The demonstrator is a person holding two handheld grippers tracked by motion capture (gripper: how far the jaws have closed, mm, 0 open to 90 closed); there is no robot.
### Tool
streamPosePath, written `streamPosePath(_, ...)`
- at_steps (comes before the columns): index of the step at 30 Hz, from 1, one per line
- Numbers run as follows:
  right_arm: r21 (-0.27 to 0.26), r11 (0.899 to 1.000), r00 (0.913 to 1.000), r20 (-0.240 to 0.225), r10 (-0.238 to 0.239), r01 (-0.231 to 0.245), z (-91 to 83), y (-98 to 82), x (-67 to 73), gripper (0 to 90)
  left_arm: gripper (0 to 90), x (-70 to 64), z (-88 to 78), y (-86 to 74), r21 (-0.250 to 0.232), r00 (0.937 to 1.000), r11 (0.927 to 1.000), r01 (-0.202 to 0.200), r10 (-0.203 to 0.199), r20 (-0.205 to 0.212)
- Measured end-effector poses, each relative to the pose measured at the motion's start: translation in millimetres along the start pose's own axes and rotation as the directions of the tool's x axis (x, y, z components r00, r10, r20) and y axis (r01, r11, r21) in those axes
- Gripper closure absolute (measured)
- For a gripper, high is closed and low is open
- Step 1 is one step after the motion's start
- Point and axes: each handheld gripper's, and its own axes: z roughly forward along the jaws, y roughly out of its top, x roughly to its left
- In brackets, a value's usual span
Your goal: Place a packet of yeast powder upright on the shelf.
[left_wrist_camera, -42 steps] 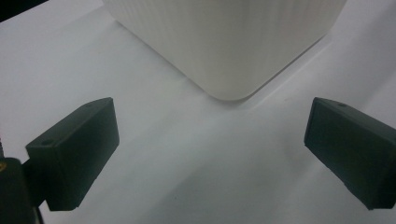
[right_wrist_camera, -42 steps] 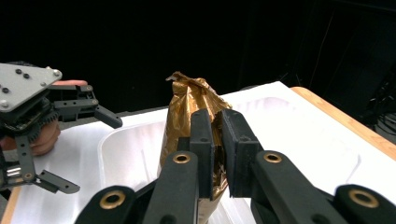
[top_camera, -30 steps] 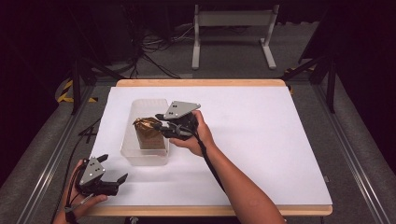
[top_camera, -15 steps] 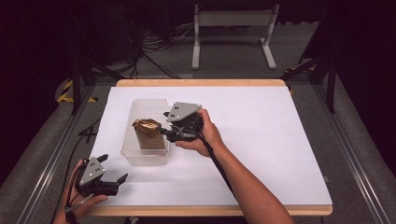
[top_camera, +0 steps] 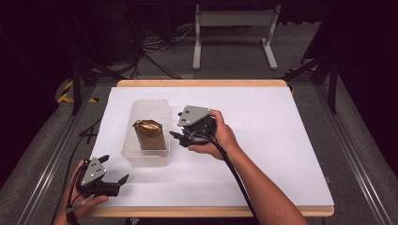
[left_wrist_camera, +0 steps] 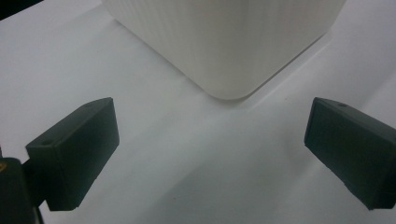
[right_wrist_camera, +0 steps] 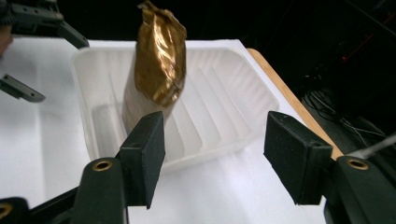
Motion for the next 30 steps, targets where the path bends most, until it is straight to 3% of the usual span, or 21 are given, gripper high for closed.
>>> streamPosePath(11, 0.057, 0.998, 0.9988, 0.050, -0.001, -0.002, -18.6, -22.8, -10.1, 35.3, 4.0, -0.6, 0.3, 0.5, 0.000, 1.0000, 1.0000, 0.004, -0.004, -0.002)
streamPosePath(30, 0.164, 0.986, 0.9901, 0.140, 0.011, -0.034, -43.5, -68.0, -25.8, 31.4, 4.0, -0.6, 0.9, 0.5, 0.008, 1.0000, 1.0000, -0.001, 0.001, 0.001)
